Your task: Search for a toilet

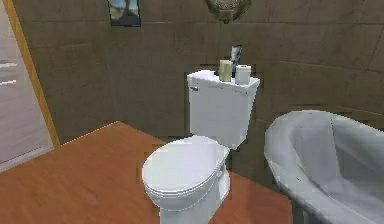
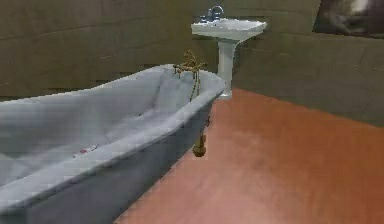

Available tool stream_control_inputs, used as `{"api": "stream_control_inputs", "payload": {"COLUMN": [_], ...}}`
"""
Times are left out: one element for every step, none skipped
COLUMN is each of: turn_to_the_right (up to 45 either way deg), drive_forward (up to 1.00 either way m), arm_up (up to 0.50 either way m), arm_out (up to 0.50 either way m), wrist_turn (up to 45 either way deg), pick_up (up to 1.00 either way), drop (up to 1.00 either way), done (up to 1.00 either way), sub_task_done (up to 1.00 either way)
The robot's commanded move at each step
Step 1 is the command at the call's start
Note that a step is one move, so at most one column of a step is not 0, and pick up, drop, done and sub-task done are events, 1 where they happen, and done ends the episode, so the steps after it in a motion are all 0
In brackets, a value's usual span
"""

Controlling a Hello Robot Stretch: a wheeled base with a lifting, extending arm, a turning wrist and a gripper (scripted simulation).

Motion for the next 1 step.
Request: {"api": "stream_control_inputs", "payload": {"turn_to_the_right": [0.0], "drive_forward": [0.0], "arm_up": [0.0], "arm_out": [0.0], "wrist_turn": [0.0], "pick_up": [0.0], "drop": [0.0], "done": [1.0], "sub_task_done": [0.0]}}
